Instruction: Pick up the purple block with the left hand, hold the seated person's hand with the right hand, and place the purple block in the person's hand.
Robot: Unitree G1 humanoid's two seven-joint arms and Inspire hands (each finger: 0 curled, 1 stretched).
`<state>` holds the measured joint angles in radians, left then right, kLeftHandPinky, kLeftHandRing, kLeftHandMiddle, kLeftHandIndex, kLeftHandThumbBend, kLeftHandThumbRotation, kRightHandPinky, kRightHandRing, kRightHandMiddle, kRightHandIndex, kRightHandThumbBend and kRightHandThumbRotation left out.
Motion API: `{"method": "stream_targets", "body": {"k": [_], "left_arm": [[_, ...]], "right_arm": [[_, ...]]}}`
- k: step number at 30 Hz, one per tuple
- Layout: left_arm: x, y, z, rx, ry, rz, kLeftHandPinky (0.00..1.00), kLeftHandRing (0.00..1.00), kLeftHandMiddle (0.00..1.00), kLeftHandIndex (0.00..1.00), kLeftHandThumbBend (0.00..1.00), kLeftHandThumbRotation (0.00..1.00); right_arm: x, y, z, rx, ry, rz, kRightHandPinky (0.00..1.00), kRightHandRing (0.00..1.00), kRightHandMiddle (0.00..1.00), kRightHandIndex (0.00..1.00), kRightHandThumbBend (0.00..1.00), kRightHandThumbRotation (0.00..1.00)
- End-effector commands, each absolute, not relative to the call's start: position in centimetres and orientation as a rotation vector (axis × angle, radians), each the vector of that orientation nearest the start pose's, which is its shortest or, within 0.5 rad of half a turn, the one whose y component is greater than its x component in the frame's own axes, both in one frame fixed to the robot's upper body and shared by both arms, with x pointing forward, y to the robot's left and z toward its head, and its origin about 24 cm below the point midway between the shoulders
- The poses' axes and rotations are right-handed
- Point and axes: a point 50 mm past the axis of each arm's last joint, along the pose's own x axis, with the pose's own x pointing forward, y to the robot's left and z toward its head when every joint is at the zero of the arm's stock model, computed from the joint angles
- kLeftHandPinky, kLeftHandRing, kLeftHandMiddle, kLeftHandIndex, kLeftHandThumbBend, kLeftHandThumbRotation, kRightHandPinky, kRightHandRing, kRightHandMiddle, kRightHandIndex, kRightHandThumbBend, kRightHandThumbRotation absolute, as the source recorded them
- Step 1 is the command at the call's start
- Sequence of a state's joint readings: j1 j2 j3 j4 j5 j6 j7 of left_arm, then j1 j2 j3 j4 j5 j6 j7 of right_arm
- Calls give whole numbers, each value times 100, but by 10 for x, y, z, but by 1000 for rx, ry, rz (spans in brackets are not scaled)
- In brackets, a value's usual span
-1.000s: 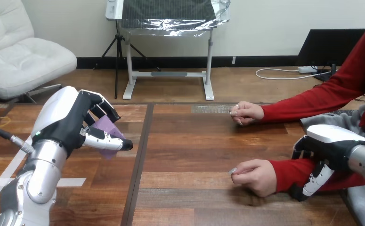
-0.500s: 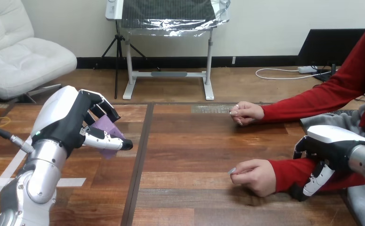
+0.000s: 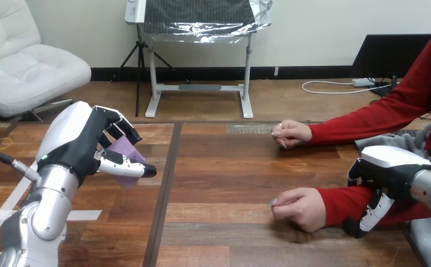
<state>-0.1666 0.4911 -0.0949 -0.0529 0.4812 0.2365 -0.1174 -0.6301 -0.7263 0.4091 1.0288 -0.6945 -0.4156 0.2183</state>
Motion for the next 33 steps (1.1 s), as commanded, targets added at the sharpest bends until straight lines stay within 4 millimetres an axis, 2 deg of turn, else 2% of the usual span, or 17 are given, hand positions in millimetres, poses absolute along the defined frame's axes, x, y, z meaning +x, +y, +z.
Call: {"method": "stream_targets", "body": {"k": [1, 9, 24, 33], "left_arm": [[290, 213, 123, 975, -72, -2, 22, 26, 33, 44, 83, 0], [290, 213, 123, 974, -81, -6, 24, 28, 35, 44, 83, 0], [291, 210, 118, 952, -93, -25, 23, 27, 34, 43, 83, 0], [295, 206, 111, 937, -101, -51, 26, 29, 35, 43, 83, 0]], "right_arm": [[323, -288, 39, -1498, 372, 552, 9, 17, 28, 42, 100, 11], [321, -286, 39, -1483, 294, 527, 9, 16, 25, 37, 99, 14], [320, -284, 43, -1455, 148, 478, 9, 14, 22, 24, 87, 17], [321, -282, 48, -1440, 82, 452, 10, 15, 22, 24, 84, 22]]}}
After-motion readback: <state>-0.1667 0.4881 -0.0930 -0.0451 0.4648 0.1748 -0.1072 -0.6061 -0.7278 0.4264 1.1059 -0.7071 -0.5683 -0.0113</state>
